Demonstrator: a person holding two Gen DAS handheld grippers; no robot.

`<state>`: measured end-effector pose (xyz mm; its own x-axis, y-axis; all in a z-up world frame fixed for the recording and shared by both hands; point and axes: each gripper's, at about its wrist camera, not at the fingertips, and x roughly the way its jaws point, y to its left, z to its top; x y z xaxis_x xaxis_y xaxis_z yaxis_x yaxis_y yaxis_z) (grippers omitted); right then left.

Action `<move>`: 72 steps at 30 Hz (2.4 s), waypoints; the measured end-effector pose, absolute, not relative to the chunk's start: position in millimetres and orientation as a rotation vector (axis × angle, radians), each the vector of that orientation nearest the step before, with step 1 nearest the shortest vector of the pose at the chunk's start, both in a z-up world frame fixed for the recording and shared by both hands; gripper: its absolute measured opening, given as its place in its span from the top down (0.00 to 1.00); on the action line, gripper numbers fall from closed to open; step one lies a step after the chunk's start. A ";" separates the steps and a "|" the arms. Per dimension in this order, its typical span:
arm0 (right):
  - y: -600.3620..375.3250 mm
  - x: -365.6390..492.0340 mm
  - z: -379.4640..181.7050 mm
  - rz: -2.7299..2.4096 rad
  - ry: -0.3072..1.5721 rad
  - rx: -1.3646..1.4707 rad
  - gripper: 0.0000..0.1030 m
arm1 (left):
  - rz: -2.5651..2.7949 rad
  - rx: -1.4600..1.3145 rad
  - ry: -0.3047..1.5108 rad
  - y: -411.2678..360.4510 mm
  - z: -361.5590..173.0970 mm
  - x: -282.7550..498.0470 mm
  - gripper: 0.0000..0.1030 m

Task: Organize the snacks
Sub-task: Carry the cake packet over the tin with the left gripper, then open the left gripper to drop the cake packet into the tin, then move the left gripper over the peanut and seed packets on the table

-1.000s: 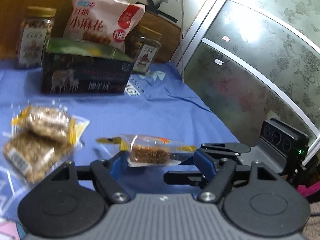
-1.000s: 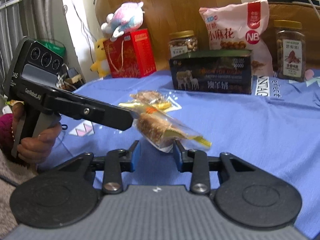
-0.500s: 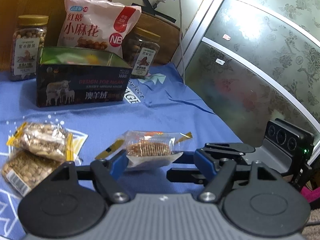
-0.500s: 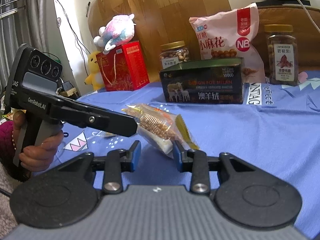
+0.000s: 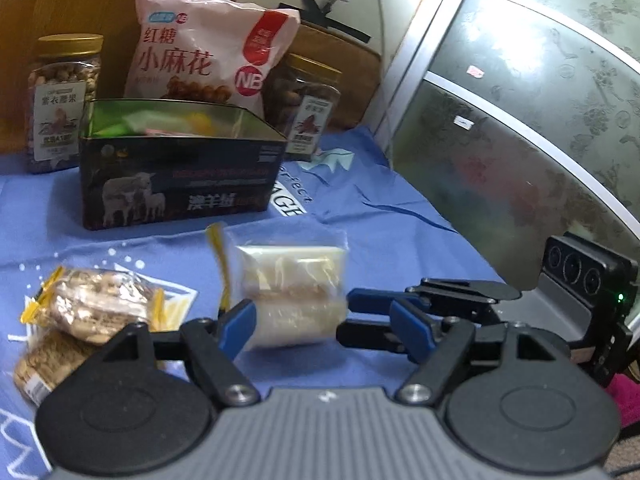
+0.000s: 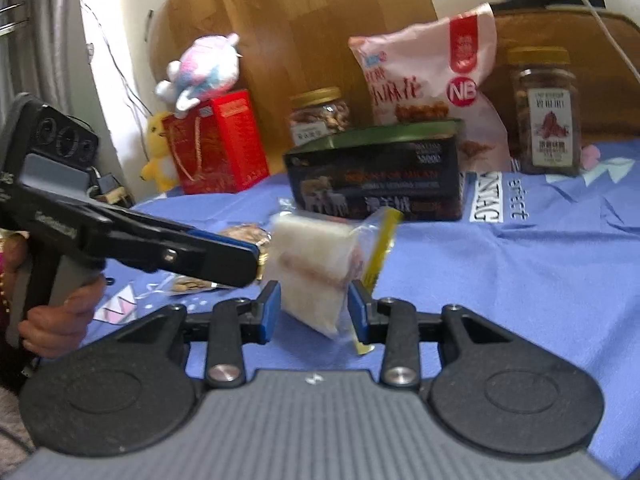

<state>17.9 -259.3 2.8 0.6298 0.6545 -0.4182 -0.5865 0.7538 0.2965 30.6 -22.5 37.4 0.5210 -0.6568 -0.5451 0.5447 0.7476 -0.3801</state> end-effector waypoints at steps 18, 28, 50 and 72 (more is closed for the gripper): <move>-234.6 52.6 -14.9 0.663 0.583 -0.055 0.44 | -0.691 -0.141 0.789 -41.2 16.7 71.4 0.29; -230.3 73.4 42.5 0.652 0.357 -0.085 0.44 | -0.665 -0.106 0.585 -34.4 88.1 92.1 0.29; -207.8 213.7 32.5 0.562 0.440 -0.066 0.29 | -0.490 -0.171 0.571 -28.6 53.4 223.2 0.16; -212.7 82.4 16.8 0.669 0.538 0.159 0.24 | -0.501 -0.105 0.480 36.2 67.1 45.2 0.07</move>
